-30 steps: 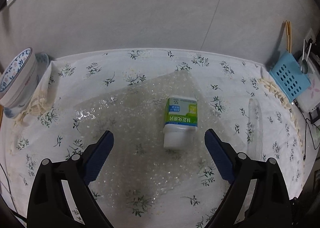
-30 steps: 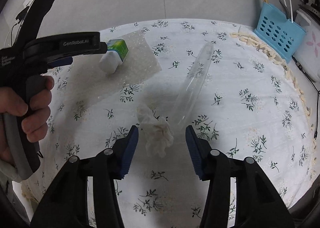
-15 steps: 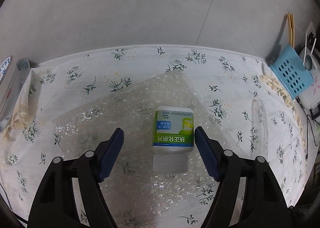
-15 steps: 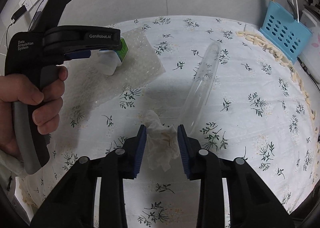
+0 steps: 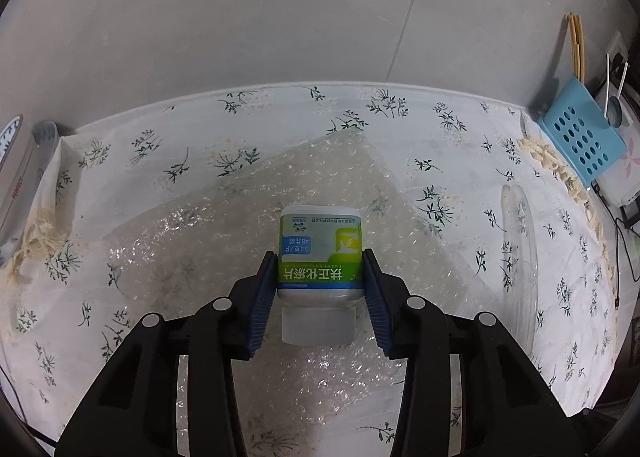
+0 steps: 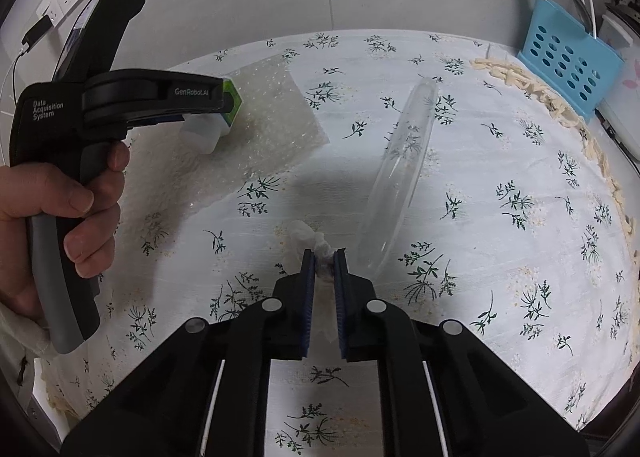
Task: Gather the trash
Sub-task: 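Lift the white bottle with the left tool while the right tool lifts the tissue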
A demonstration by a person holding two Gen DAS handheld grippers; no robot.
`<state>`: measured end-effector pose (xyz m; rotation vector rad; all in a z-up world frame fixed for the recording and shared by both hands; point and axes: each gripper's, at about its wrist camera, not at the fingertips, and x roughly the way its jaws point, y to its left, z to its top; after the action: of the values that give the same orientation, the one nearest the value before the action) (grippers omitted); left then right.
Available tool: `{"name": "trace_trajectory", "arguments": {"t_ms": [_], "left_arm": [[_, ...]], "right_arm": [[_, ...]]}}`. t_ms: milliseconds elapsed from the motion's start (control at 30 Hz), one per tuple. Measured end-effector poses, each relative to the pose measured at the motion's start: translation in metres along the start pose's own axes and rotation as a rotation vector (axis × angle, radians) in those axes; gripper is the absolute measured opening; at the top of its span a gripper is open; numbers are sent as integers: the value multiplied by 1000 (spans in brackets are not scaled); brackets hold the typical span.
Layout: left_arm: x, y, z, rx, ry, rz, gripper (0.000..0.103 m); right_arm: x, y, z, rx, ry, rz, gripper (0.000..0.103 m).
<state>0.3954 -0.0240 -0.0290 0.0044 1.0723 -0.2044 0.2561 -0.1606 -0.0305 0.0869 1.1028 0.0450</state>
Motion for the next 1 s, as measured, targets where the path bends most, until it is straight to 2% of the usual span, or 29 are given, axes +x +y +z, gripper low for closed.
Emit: {"name": "trace_trajectory", "arguments": {"t_ms": [133, 300, 533, 1000], "left_arm": [[-6, 4, -4, -4, 10, 30, 41], [-20, 14, -15, -35, 11, 16, 41], [-40, 21, -30, -51, 15, 33, 41], [-78, 13, -60, -49, 5, 52, 41]], "right_arm": [[-7, -2, 1, 5, -13, 4, 8], [-17, -4, -1, 6, -27, 10, 8], [-28, -8, -5, 8, -48, 18, 8], [-57, -9, -15, 2, -112, 23, 8]]}}
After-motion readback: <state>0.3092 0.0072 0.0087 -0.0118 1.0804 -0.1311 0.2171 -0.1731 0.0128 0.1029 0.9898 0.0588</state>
